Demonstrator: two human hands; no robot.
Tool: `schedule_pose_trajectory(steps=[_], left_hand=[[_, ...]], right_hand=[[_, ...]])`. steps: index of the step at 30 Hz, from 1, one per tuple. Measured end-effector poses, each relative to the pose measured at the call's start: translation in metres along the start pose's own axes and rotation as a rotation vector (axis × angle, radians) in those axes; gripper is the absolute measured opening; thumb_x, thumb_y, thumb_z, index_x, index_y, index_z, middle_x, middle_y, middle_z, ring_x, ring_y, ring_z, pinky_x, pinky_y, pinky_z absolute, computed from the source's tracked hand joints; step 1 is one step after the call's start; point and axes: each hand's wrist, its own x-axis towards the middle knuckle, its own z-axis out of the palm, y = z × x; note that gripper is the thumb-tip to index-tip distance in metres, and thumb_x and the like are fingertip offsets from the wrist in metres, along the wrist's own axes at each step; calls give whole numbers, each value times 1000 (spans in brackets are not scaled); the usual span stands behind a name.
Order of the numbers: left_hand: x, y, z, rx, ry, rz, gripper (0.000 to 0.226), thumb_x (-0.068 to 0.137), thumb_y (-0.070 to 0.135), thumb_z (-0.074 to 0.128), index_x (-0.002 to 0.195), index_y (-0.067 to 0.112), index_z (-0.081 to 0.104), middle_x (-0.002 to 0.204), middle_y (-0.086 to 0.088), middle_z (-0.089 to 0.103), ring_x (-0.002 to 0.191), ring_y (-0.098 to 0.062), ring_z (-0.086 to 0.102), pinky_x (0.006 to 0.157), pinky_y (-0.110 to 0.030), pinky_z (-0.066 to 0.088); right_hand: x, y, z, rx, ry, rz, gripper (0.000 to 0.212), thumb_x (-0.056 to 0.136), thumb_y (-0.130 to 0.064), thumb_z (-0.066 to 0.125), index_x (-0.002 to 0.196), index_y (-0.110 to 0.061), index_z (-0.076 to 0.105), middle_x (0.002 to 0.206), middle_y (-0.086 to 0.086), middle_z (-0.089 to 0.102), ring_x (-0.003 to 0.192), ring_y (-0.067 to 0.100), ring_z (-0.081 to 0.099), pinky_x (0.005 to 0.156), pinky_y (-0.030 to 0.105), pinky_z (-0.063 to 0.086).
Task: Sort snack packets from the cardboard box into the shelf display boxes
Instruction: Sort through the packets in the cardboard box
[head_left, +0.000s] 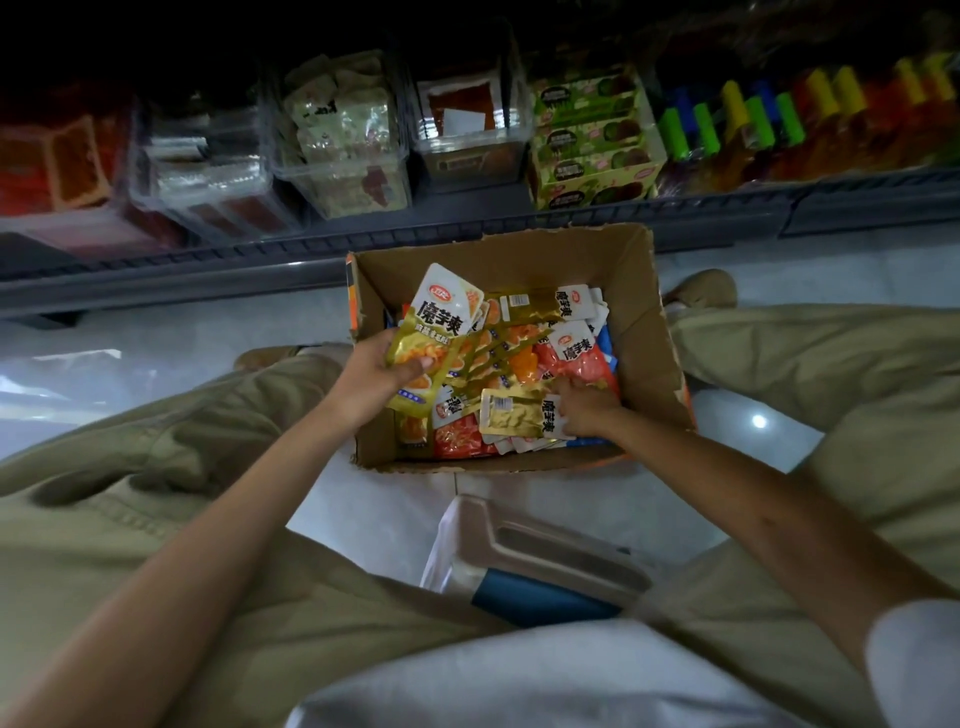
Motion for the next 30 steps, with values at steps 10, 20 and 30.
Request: schedule_pose_trajectory(steps=[10,20,30], left_hand=[[5,-14,1,5,6,-59,23,90,16,62,112,13,55,105,-4,66,98,-22,66,87,-39,53],[7,-18,-2,307,78,246,46,97,-1,44,135,24,47,134,-1,49,123,-14,48,93,-16,45],[-6,-1,-1,128,-70,350,63,77,78,43,127,39,51,134,-3,51,131,-24,42,109,-50,34]], right_hand=[[6,2,-14,148,-179,2,34,90,-16,62,122,-6,55,111,11,58,89,19,57,66,24,46],[-14,-32,-101,773,-312,-237,20,95,0,40,98,-11,57,97,8,58,63,12,54,52,18,46],[-51,-71,-123,1637,-615,-464,24,88,0,37,91,-6,60,64,0,62,58,10,60,77,28,56]])
